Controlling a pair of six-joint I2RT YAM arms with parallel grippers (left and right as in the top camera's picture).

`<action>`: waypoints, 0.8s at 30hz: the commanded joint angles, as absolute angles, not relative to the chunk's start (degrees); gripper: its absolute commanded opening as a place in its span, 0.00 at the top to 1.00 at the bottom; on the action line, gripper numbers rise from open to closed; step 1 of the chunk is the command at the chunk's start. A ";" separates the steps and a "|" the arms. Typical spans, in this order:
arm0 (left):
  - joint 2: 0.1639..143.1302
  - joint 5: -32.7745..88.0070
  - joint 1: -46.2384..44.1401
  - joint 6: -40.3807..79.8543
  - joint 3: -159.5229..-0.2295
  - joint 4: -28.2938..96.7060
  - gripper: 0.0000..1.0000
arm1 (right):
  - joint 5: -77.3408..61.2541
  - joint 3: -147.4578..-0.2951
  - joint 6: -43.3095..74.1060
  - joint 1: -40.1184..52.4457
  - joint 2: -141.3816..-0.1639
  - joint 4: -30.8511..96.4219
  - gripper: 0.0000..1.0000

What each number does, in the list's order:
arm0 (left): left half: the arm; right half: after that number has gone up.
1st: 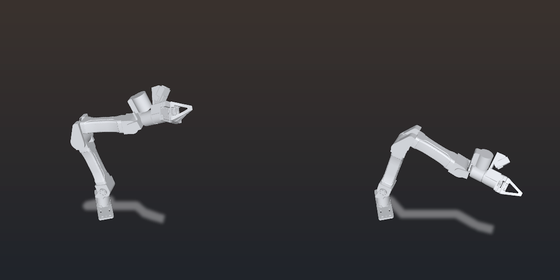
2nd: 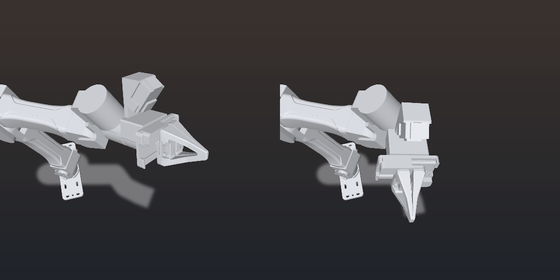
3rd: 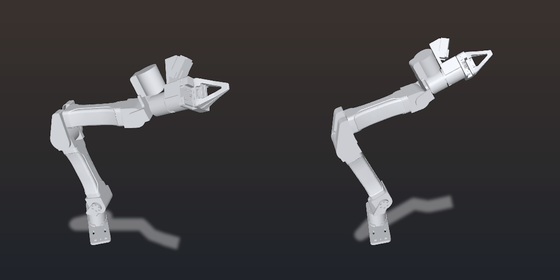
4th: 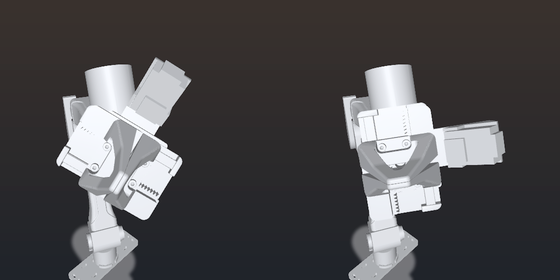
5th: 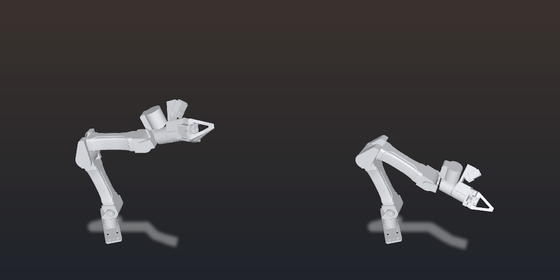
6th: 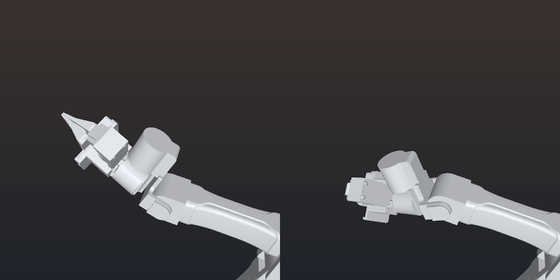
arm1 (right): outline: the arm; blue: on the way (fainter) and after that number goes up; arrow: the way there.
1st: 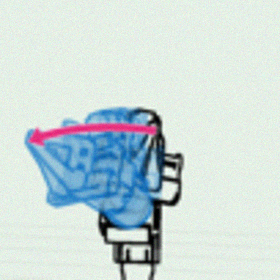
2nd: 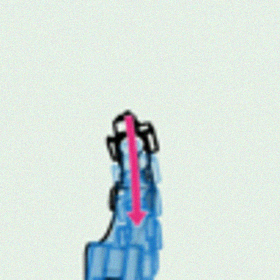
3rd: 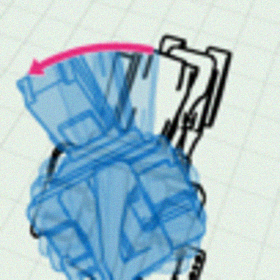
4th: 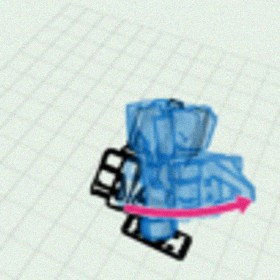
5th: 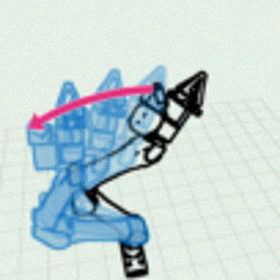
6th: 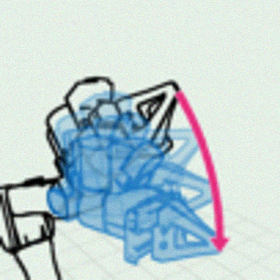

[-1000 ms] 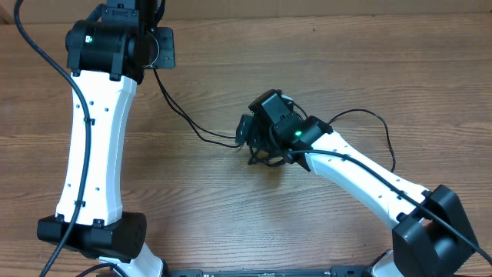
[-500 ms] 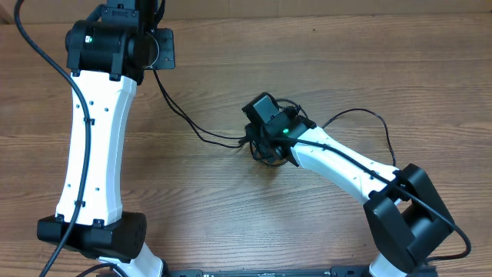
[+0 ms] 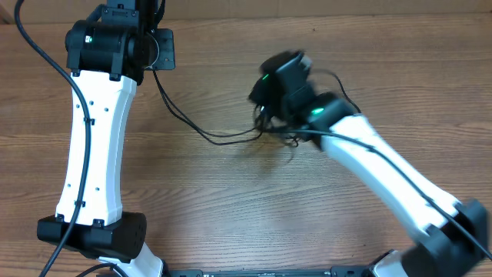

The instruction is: Untangle cables

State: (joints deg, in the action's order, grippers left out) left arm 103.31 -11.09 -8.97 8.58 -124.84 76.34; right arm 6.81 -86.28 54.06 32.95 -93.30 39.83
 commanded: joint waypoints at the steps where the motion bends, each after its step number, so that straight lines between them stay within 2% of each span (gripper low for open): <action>1: 103.83 -10.94 -9.02 7.66 -124.60 76.29 0.96 | 11.99 -92.05 44.45 28.64 -87.77 44.40 0.96; 7: 103.83 -12.34 -9.02 7.68 -124.60 76.58 0.96 | 19.51 -95.46 37.91 19.64 -81.56 52.05 0.96; 12: 103.83 -14.48 -8.97 7.66 -124.60 77.58 0.96 | 21.65 -95.46 35.40 7.31 -78.17 57.49 0.96; 17: 103.83 -15.64 -8.91 7.68 -124.60 77.78 0.96 | 21.34 -95.37 32.14 -7.03 -78.61 62.76 0.96; 24: 103.83 -15.66 -8.91 7.68 -124.60 77.78 0.96 | 20.91 -95.22 25.08 -19.49 -81.76 62.24 0.96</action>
